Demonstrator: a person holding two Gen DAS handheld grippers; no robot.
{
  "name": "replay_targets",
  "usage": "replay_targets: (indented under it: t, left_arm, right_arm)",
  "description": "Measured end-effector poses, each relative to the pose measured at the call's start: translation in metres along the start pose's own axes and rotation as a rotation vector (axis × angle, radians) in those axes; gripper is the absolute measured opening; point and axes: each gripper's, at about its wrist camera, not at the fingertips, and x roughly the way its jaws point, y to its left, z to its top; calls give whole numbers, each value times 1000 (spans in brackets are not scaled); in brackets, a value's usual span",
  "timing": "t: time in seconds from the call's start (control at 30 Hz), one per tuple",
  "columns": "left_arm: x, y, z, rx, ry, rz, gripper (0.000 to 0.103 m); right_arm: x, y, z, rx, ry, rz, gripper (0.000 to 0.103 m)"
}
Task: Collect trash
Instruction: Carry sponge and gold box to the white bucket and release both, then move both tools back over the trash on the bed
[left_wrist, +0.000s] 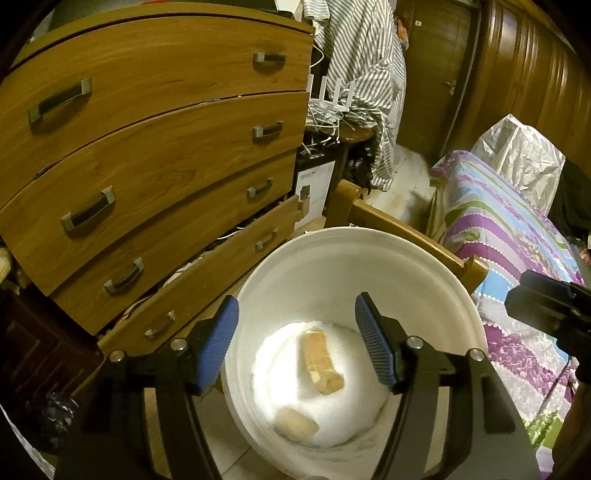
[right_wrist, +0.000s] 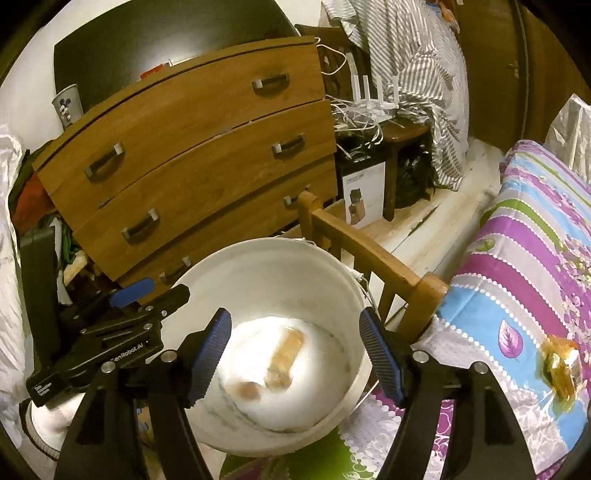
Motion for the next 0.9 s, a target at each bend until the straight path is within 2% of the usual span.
replay_targets:
  t: [0.17,0.27,0.47,0.57,0.8,0.9]
  left_arm:
    - [-13,-9,-4,5,-15,-21,63]
    - [-23,-28,-10,31,-19,-56,63]
    - [-40,-97,-39,160,4,-191,63]
    - [-44,-148,-62,245,42,-285,63]
    - [-52,-259,-117,436,115,-489,63]
    - [-49,-310,-143,516,149,-536,63]
  right_arm:
    - [-27,-9,-14,14,-41,-6,73]
    - [-56,-19,-33,20,-84,-23,73]
    - [-128,-57,-94,72,-158,-67,73]
    - [-164,-88,-137,114,-176,-115,73]
    - [-249,-189,-264,293,-174,-266,73]
    - [-276,-228,-314,373,-170,-333,73]
